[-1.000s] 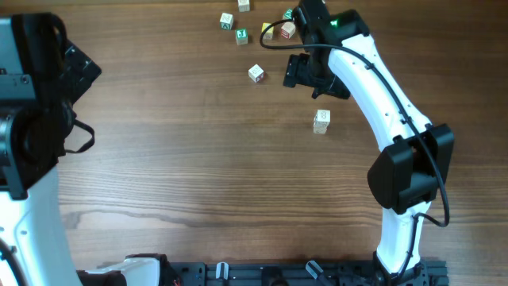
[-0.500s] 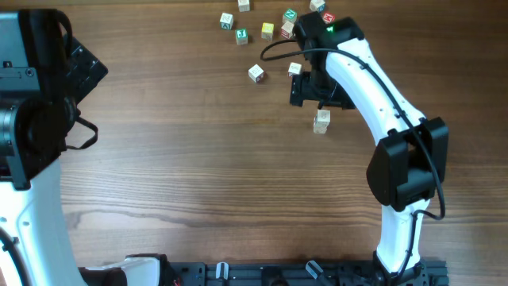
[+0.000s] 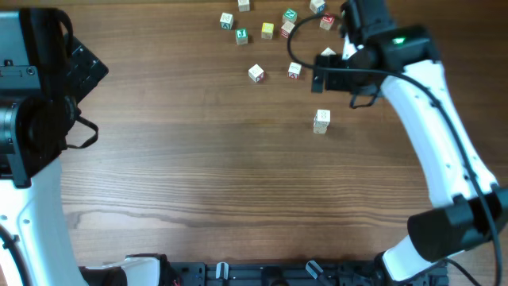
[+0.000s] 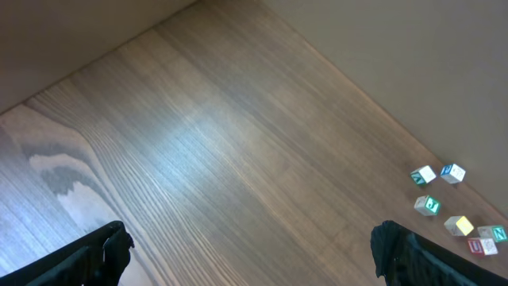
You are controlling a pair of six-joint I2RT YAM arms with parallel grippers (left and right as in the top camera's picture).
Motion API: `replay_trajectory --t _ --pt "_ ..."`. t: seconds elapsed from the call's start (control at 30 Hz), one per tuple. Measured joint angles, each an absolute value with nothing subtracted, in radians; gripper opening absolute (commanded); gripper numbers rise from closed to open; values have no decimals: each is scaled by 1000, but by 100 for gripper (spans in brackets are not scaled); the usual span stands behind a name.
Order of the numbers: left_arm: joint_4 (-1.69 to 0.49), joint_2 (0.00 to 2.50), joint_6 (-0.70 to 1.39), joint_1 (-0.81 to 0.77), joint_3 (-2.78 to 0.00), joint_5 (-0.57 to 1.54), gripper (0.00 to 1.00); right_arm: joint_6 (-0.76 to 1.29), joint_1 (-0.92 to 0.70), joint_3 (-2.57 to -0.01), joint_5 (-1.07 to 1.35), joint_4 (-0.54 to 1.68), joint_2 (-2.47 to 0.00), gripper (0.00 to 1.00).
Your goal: Form a tower
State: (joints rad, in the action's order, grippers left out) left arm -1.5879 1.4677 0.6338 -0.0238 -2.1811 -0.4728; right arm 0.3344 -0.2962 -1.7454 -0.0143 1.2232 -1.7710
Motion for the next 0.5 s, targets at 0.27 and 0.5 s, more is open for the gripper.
replay_trajectory --t 0.27,0.5 --pt "-1590 1468 634 -24 -2181 -472 100 343 -297 -1605 34 1112 -1895 100" --pt "-1590 1468 634 -24 -2181 -472 100 354 -299 -1605 34 1101 -2031 100"
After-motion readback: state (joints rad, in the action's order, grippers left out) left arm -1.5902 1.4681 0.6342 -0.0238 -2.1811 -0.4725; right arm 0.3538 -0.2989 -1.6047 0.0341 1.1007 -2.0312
